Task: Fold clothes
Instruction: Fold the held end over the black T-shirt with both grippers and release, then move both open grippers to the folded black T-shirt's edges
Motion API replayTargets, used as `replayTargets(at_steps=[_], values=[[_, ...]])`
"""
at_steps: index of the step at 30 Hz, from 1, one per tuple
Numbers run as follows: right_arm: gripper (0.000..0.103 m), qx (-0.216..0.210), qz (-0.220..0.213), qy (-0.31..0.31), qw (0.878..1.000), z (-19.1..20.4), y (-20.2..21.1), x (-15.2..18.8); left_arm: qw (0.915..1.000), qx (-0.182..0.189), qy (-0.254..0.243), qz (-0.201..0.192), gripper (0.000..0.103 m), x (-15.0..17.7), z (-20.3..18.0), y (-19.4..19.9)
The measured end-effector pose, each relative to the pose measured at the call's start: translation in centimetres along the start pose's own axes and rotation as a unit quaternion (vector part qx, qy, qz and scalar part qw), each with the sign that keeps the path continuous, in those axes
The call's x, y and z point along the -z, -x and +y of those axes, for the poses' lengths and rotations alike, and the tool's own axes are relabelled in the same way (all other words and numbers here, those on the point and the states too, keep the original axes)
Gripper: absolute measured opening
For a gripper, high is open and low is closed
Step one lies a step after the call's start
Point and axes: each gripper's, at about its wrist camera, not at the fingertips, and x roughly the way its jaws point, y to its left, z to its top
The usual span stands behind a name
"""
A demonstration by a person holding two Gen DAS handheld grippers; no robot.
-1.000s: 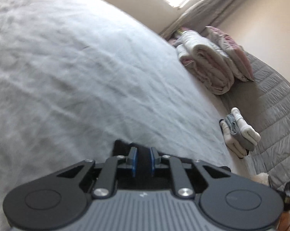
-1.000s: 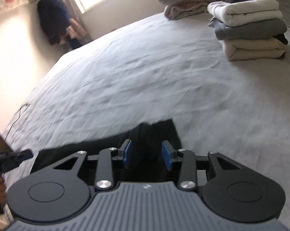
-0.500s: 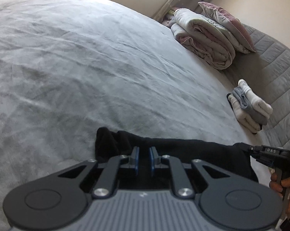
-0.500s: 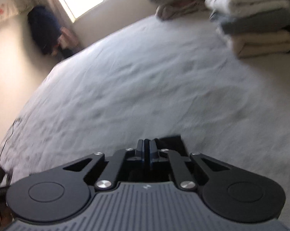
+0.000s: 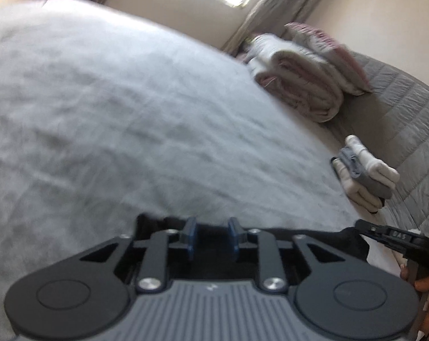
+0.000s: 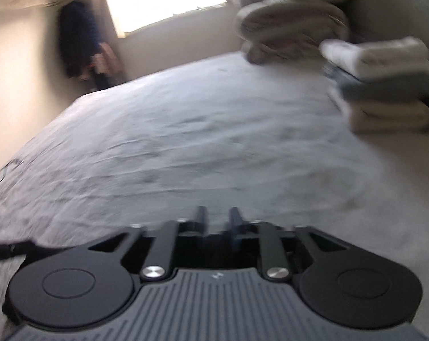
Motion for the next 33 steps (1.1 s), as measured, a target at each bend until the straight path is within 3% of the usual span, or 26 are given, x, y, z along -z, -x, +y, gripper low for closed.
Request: replayTargets(at_steps=[1,4,7,9,13,17,19,23,29,33], values=[[0.044,-0.007,-0.001,0.015,1.0,0.6,-0.2,0.3,0.9999,0.004,-0.009,-0.002,0.034,0.1,-0.4,-0.1],[0.044,-0.02,0.009,0.055,0.998,2.0,-1.2,1.2,0.9989,0.01,-0.047,0.002,0.04,0.7,-1.8,-0.7],[0.044,-0.011,0.024,0.081,0.996,1.3,-1.9,2.1,0.9931,-0.027,-0.113,0.017,0.043,1.6,-2.4,-1.5],[0.038,-0.004,0.031,0.099,0.995,0.5,-2.1,2.5,0.9863,-0.046,-0.157,0.021,0.043,2.2,-2.5,-1.7],[0.04,-0.015,0.027,0.09,0.995,-2.2,-0.8,2.5,0.9845,-0.046,-0.168,0.02,0.044,2.0,-1.3,-0.4],[0.048,0.0,0.034,0.087,0.996,-4.4,0.4,3.1,0.9861,-0.045,-0.158,0.022,0.045,1.8,-0.1,1.1],[0.048,0.0,0.028,0.081,0.996,-4.8,1.3,3.0,0.9892,-0.05,-0.136,0.022,0.059,1.6,0.7,1.8],[0.049,0.01,0.011,0.088,0.996,-4.5,3.0,2.6,0.9939,-0.06,-0.089,0.023,0.059,1.0,2.2,3.3],[0.049,-0.015,0.004,0.054,0.998,-4.0,3.8,1.9,0.997,-0.063,-0.041,0.017,0.059,0.4,3.5,5.0],[0.046,-0.046,0.008,0.035,0.998,-2.7,3.7,1.7,0.998,-0.049,0.003,0.04,0.059,0.2,4.1,4.9]])
